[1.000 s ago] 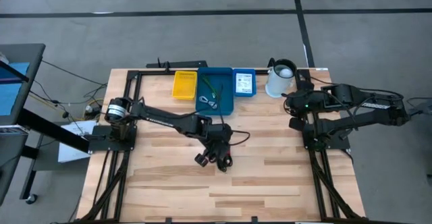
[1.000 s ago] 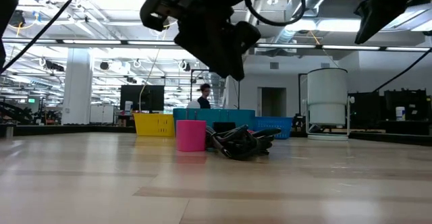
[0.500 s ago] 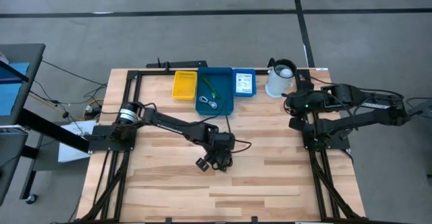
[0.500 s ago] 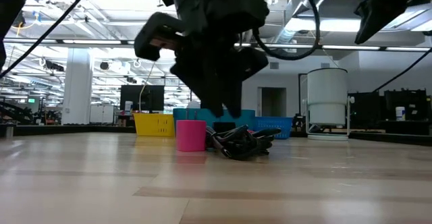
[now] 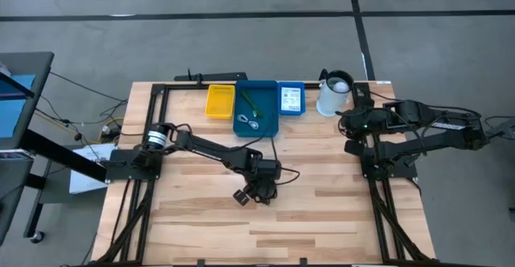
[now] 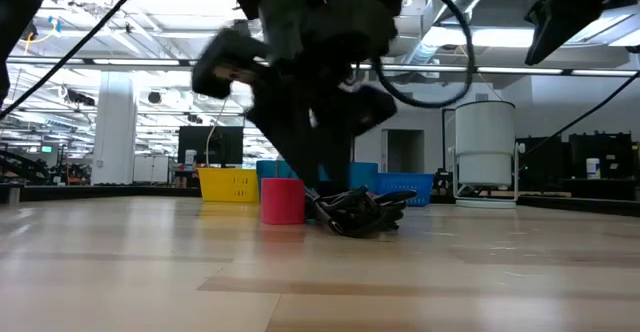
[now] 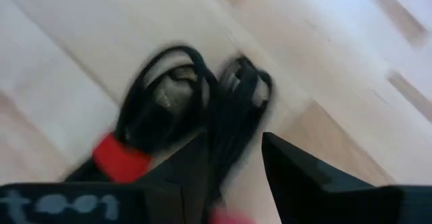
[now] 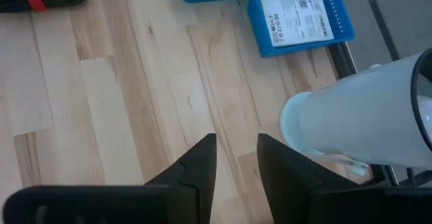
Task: Pick and place items into bin
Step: Put the black charger cable into the dark blue bin
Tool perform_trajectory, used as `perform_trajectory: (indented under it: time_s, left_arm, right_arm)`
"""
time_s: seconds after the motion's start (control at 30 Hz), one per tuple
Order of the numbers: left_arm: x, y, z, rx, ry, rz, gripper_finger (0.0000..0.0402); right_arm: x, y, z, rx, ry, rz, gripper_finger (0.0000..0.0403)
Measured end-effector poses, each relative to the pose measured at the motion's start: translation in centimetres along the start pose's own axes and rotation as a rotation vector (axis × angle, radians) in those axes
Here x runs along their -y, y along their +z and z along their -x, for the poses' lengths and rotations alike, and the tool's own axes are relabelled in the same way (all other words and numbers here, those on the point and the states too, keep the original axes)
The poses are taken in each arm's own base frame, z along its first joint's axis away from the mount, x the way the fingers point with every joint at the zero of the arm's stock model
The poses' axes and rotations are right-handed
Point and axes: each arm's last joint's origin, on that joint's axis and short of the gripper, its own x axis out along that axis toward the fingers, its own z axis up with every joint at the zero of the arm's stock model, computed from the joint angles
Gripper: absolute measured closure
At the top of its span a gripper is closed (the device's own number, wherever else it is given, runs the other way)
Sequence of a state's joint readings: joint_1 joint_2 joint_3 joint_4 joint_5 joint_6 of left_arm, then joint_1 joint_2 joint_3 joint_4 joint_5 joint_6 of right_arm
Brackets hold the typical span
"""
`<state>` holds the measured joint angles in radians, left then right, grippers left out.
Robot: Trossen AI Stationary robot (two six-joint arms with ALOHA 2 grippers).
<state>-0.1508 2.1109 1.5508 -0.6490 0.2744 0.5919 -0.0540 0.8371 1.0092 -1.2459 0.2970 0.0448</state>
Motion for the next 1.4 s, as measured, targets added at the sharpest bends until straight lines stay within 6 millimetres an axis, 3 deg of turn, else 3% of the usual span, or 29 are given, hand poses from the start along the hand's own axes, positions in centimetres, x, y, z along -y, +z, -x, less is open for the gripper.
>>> perform_trajectory:
  time_s: [0.43, 0.57, 0.7, 0.8, 1.13, 1.4]
  left_arm:
    - [-0.3, -0.3, -0.9, 0.019, -0.046, 0.002, 0.0277]
    - [-0.2, -0.3, -0.9, 0.023, -0.053, -0.025, 0.0314]
    - [-0.2, -0.3, -0.9, 0.024, -0.053, -0.026, 0.0377]
    - [-0.2, -0.3, -0.8, 0.023, -0.054, -0.025, 0.0388]
    - [0.1, 2.3, 1.9, -0.104, 0.056, -0.092, 0.0394]
    - [-1.1, 2.4, 5.6, -0.385, 0.269, -0.119, 0.0396]
  right_arm:
    - [0.0, 0.1, 0.0, 0.005, 0.004, -0.001, 0.0301]
    - [0.0, 0.1, 0.0, 0.008, 0.004, -0.002, 0.0301]
    - [0.0, 0.1, 0.0, 0.011, 0.004, -0.003, 0.0301]
    - [0.0, 0.1, 0.0, 0.011, 0.004, -0.003, 0.0301]
    - [0.0, 0.2, 0.0, 0.014, 0.004, -0.004, 0.0301]
    - [0.0, 0.2, 0.0, 0.02, 0.004, -0.006, 0.0301]
